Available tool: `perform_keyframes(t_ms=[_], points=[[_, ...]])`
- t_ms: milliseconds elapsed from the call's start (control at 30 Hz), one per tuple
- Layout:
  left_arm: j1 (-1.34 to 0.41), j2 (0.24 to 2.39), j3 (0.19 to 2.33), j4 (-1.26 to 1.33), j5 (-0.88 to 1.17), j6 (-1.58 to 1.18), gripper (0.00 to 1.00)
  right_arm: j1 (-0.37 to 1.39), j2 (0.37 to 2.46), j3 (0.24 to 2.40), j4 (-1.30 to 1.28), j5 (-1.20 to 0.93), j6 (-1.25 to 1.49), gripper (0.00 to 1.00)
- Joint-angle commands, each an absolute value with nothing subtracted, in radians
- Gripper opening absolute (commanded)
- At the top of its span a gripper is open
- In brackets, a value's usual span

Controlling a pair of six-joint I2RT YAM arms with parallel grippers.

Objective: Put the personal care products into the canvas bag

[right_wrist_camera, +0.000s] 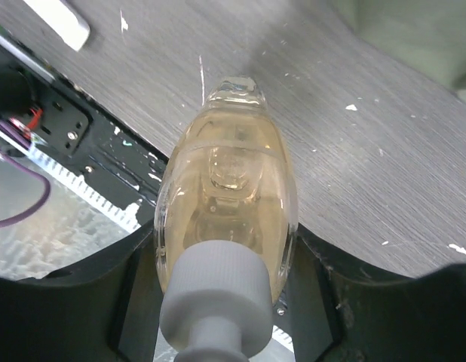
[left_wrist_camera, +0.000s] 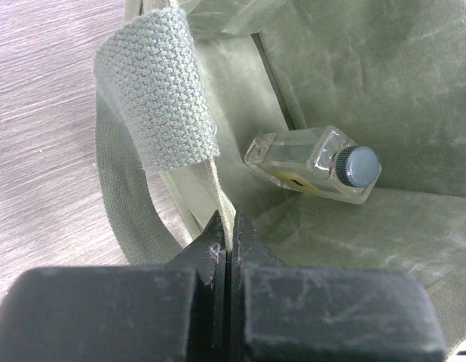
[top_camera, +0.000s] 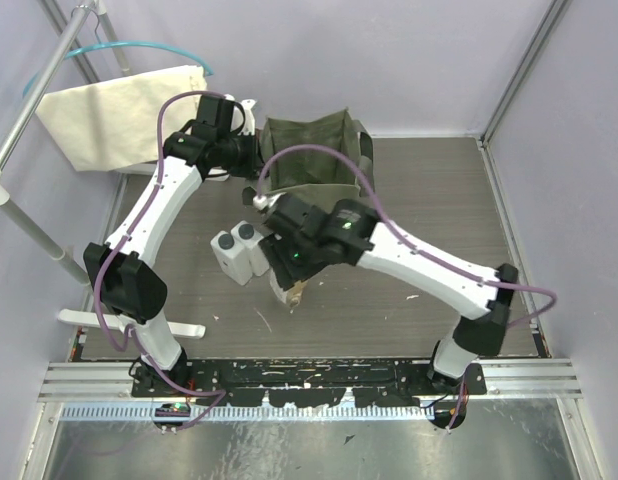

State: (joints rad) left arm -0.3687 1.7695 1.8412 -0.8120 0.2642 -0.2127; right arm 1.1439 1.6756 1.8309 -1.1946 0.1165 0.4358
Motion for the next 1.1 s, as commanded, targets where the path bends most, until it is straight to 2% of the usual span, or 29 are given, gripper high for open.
perform_keyframes(t_ms=[0, 367, 533, 800, 1067], points=[[-0.362, 1.747, 1.820, -0.829, 0.274, -0.197, 0.00, 1.077, 1.503, 1.922, -1.157, 0.140, 0.497, 0.01], [-0.360, 1.754, 1.805, -0.829, 0.279, -0.195, 0.00, 0.983, 1.534, 2.276, -1.072, 0.286, 0.336, 0.01], [-0.356, 1.761, 1.811, -0.830, 0.281, -0.193, 0.00, 0.940, 1.606, 2.443, -0.987, 0.266, 0.196, 0.01], [-0.352, 1.755, 1.807, -0.829, 0.288, -0.185, 0.00, 0.731, 1.640, 2.389, -0.805, 0.077, 0.106, 0.00], [-0.353, 1.738, 1.808, -0.798, 0.330, -0.178, 0.00, 0.619, 1.782, 2.418, -0.723, -0.039, 0.058, 0.00]])
